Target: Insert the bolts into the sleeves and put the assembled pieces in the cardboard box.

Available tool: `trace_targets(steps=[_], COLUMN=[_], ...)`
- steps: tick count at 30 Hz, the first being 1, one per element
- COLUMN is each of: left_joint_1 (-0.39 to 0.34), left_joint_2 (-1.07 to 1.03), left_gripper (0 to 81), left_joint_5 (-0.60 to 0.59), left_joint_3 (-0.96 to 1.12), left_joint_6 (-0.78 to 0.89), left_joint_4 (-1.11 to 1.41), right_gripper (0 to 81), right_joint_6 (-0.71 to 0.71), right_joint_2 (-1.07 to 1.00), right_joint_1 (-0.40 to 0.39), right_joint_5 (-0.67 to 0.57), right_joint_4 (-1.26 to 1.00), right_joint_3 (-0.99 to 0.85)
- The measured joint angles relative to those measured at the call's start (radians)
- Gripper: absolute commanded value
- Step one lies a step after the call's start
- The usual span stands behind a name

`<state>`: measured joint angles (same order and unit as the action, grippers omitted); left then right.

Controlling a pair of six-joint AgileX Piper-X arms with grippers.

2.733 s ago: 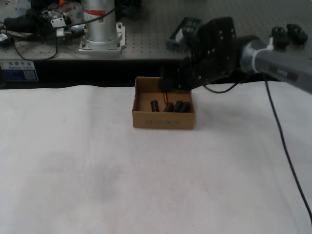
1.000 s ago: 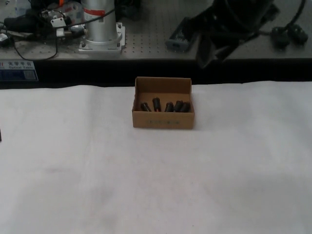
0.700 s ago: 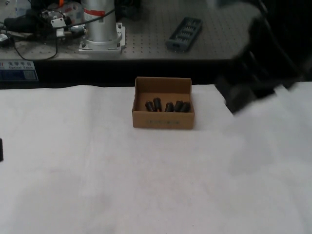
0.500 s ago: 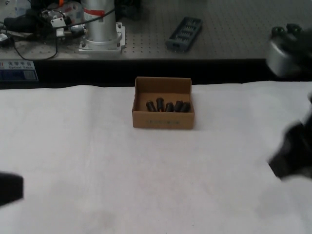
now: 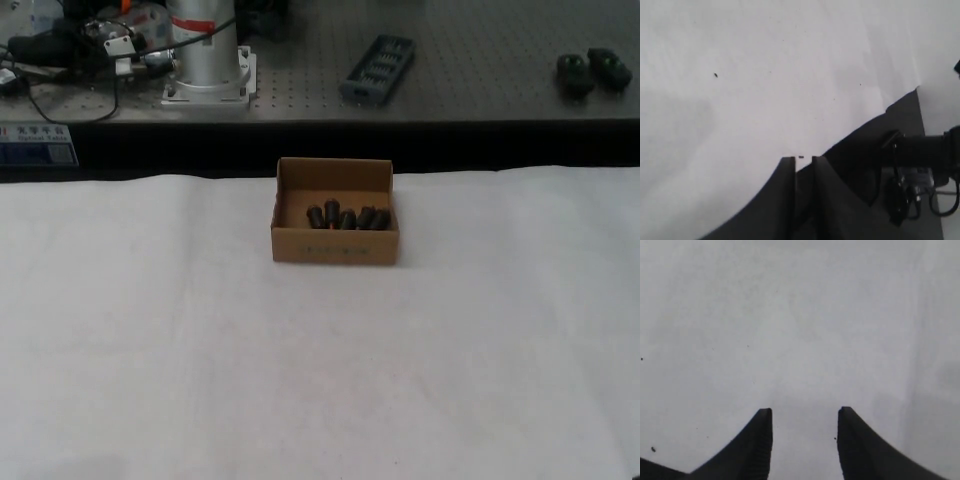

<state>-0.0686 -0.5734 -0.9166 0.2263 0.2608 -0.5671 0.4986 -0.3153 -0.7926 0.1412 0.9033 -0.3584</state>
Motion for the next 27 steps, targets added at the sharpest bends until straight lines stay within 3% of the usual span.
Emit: trace_targets(steps=[4, 8, 13, 27], left_joint_1=[0.000, 0.000, 0.000, 0.000], left_joint_2=[0.000, 0.000, 0.000, 0.000], left_gripper=[9.2, 9.2, 0.7, 0.6], left_joint_5=[0.009, 0.037, 0.071, 0.378], left_joint_3=[-0.084, -0.154, -0.233, -0.235], left_joint_6=[0.147, 0.186, 0.192, 0.138], left_joint_4=[0.165, 0.212, 0.224, 0.176], right_gripper=[31.9, 31.9, 31.9, 31.9], right_joint_6=[0.110, 0.183, 0.199, 0.226], right_joint_2=[0.047, 0.048, 0.048, 0.048], right_joint_1=[0.000, 0.000, 0.000, 0.000], right_joint_5=[0.004, 0.004, 0.004, 0.004], right_joint_4=[-0.126, -0.249, -0.315, -0.348], right_joint_3=[0.136, 0.250, 0.320, 0.366])
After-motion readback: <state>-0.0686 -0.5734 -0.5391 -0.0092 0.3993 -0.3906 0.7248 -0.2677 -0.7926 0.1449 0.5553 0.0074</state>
